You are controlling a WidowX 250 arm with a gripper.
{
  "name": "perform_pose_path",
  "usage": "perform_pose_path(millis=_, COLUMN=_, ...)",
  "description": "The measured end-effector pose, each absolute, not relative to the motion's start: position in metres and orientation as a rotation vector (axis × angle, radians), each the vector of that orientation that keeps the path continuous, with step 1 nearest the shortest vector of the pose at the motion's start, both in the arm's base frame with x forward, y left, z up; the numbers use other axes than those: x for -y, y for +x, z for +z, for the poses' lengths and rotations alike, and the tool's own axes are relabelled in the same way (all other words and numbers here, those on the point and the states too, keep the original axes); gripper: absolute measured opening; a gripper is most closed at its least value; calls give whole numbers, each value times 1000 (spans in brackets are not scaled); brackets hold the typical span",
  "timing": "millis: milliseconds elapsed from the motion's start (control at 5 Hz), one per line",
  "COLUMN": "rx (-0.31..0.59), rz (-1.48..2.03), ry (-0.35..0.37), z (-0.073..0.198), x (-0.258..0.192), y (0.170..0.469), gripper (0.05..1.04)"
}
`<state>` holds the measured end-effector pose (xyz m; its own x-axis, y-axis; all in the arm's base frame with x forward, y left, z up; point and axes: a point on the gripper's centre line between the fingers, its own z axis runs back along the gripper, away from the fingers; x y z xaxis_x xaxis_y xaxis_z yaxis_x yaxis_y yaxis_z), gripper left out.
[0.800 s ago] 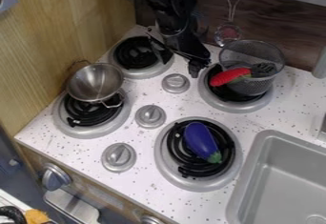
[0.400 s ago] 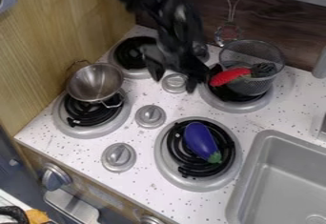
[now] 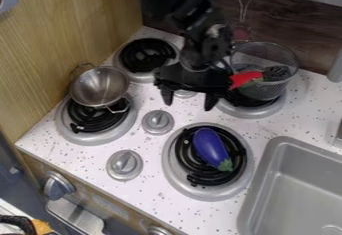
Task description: Move the eggplant from the burner to the silver pot
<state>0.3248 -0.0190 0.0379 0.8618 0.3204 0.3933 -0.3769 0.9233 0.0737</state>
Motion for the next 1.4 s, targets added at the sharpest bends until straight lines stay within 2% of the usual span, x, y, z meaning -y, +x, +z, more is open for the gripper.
perform_pose_path(millis=200, rx=289, rz=526, ry=121, z=44, x=32, y=316, gripper=1001)
perform_pose_path(millis=600, rx=273, rz=675, ry=62, z=45, x=58, y=312, gripper=1001)
perform_pose_path(millis=800, rx=221, rz=717, ry=40, z=27, x=60, y=308, gripper=1001)
perform_pose_path(millis=1200, rx=124, rz=763, ry=22, z=8, x=51, y=300, gripper=1001)
perform_pose_path(millis=1400, rx=118, rz=772, ry=-15, z=1, x=50, y=302, gripper=1001)
